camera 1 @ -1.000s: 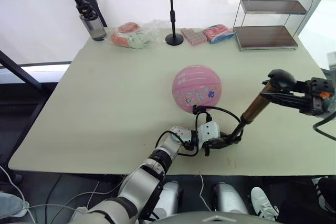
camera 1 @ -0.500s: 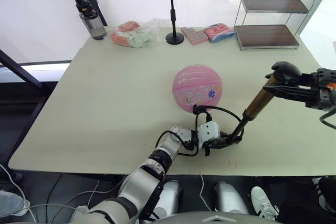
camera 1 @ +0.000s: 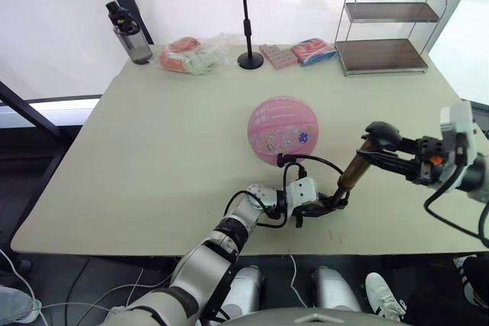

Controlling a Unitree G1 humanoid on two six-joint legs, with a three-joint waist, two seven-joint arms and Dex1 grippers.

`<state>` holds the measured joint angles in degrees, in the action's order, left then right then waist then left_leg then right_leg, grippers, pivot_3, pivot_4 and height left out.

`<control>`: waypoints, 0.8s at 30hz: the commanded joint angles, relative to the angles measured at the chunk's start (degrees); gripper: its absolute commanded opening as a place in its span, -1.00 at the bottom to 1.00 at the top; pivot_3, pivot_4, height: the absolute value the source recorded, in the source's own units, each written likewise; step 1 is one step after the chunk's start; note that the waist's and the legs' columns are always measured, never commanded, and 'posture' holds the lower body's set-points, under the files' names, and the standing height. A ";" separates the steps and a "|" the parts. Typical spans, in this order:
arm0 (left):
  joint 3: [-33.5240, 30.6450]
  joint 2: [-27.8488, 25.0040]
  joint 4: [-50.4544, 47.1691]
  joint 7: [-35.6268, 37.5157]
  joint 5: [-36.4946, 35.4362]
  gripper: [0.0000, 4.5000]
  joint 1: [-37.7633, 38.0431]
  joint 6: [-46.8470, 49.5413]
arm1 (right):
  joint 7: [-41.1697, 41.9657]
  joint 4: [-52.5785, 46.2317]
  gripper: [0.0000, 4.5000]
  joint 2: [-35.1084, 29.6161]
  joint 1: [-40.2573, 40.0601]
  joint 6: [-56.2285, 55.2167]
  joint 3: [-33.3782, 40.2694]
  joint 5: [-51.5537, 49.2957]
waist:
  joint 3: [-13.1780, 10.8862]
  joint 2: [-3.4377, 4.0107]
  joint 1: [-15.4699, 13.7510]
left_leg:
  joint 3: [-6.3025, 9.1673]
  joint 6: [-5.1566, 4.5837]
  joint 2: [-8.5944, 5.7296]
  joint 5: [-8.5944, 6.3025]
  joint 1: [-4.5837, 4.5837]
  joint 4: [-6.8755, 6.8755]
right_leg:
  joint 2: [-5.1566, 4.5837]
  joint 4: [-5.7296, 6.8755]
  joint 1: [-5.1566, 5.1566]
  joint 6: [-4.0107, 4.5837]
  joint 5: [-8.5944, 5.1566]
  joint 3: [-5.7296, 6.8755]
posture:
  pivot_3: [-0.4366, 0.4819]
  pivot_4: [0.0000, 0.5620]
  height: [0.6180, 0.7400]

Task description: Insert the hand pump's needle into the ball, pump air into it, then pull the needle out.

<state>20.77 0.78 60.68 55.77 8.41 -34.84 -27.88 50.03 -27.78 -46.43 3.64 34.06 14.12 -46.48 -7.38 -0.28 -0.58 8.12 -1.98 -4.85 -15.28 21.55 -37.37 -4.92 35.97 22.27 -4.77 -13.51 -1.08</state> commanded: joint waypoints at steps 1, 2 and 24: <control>1.04 -0.93 3.36 0.45 1.83 -0.51 2.50 1.63 | -0.94 2.13 -0.52 1.76 -1.87 -1.92 -4.88 5.61 | 0.07 0.00 0.00 | 0.01 0.00 0.01 0.00 -0.03 0.00 | 0.01 0.00 -0.03 0.00 0.00 0.00 | -0.05 -0.47 1.00; 1.04 -0.93 3.37 0.45 1.84 -0.51 2.50 1.61 | -1.21 3.20 -0.52 2.61 -2.09 -3.16 -6.32 7.52 | 0.08 -0.01 0.02 | 0.01 0.00 0.01 0.00 -0.04 0.00 | 0.01 0.00 -0.04 0.00 0.00 0.01 | -0.05 -0.47 1.00; 0.90 -0.90 3.58 0.46 1.92 -0.51 2.58 1.60 | 1.71 4.52 -0.52 4.39 -3.91 -12.09 -6.69 12.00 | 0.10 -0.06 0.35 | -0.02 0.01 0.02 -0.01 -0.76 0.21 | 0.00 -0.05 -0.62 -0.22 -0.17 -0.05 | -0.05 -0.47 1.00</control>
<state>20.59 0.75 61.21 55.40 8.69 -34.76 -27.84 51.13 -20.94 -40.91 -0.85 20.90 3.90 -32.65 -7.28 -0.34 -0.23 8.11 -1.97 -4.84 -15.30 20.84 -37.16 -4.93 35.92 21.66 -4.99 -13.68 -1.13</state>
